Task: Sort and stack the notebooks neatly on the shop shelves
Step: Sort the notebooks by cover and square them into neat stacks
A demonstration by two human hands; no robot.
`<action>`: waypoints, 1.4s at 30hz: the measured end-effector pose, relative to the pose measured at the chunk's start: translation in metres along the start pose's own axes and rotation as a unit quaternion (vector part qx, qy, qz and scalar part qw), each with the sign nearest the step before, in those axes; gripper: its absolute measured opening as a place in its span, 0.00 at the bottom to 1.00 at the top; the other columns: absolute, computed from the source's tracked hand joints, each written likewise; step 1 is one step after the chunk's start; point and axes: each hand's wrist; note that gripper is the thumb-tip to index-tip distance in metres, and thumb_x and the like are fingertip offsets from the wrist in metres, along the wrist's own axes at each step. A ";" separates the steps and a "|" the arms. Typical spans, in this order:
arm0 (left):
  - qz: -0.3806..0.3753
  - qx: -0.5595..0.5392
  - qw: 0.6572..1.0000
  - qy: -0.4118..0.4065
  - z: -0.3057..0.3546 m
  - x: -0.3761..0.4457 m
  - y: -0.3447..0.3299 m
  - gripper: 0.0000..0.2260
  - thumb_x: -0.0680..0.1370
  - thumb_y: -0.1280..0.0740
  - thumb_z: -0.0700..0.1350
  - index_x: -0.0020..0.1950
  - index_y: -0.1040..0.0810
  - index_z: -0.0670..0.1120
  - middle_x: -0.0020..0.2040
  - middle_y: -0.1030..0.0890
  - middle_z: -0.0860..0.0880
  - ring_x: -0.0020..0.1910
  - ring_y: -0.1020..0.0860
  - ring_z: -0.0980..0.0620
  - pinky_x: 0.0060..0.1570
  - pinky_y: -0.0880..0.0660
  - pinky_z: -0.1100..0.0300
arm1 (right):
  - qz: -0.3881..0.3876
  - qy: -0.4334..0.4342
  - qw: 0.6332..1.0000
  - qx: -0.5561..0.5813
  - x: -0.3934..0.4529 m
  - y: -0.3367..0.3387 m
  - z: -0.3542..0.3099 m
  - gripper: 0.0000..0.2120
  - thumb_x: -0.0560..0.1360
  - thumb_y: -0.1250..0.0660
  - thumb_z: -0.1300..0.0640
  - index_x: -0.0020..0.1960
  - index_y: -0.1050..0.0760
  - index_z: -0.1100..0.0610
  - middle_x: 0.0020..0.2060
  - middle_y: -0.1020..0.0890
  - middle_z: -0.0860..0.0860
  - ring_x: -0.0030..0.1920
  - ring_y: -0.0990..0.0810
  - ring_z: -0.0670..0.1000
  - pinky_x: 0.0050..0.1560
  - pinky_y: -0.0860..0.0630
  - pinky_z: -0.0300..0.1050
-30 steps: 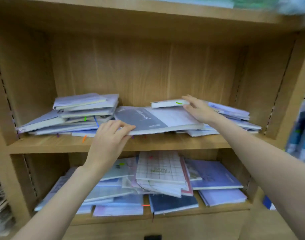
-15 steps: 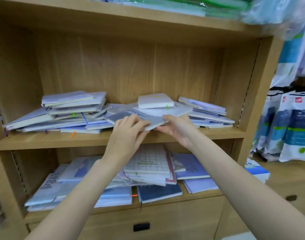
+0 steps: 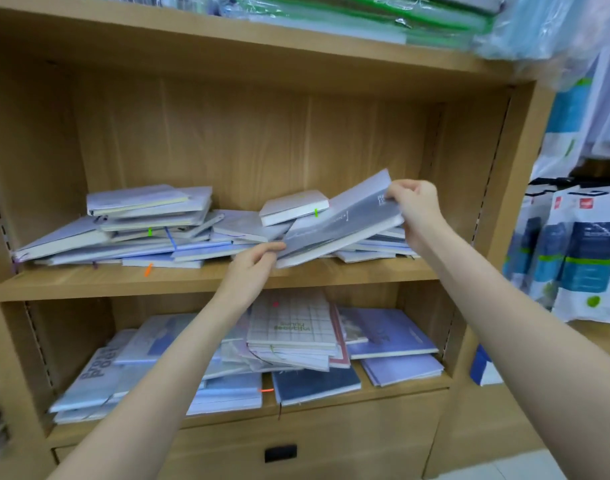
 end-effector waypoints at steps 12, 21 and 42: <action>-0.125 -0.208 0.958 0.153 0.022 -0.006 -0.055 0.20 0.80 0.38 0.42 0.71 0.36 0.47 0.67 0.29 0.44 0.62 0.26 0.45 0.57 0.29 0.56 | 0.025 0.153 0.966 -0.206 -0.013 0.054 -0.012 0.21 0.76 0.39 0.62 0.69 0.31 0.55 0.54 0.20 0.55 0.50 0.21 0.52 0.56 0.23 0.54; -0.301 -0.289 0.880 0.226 -0.011 -0.075 -0.103 0.24 0.76 0.36 0.33 0.68 0.34 0.51 0.49 0.17 0.48 0.41 0.18 0.52 0.41 0.20 0.57 | -0.019 -0.069 0.995 0.070 -0.097 0.147 0.076 0.15 0.75 0.39 0.68 0.57 0.22 0.56 0.36 0.16 0.49 0.31 0.19 0.45 0.33 0.24 0.34; -0.196 0.413 0.889 0.035 -0.144 0.022 -0.118 0.19 0.81 0.45 0.52 0.72 0.36 0.51 0.75 0.40 0.46 0.74 0.47 0.41 0.71 0.50 0.46 | -0.179 -0.266 0.940 0.118 -0.041 -0.005 0.278 0.13 0.75 0.38 0.71 0.60 0.27 0.66 0.52 0.20 0.58 0.52 0.19 0.56 0.52 0.22 0.38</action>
Point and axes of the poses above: each hand's wrist, its own x-axis towards the middle knuckle, its own y-axis out of the back of the hand, z = x × y
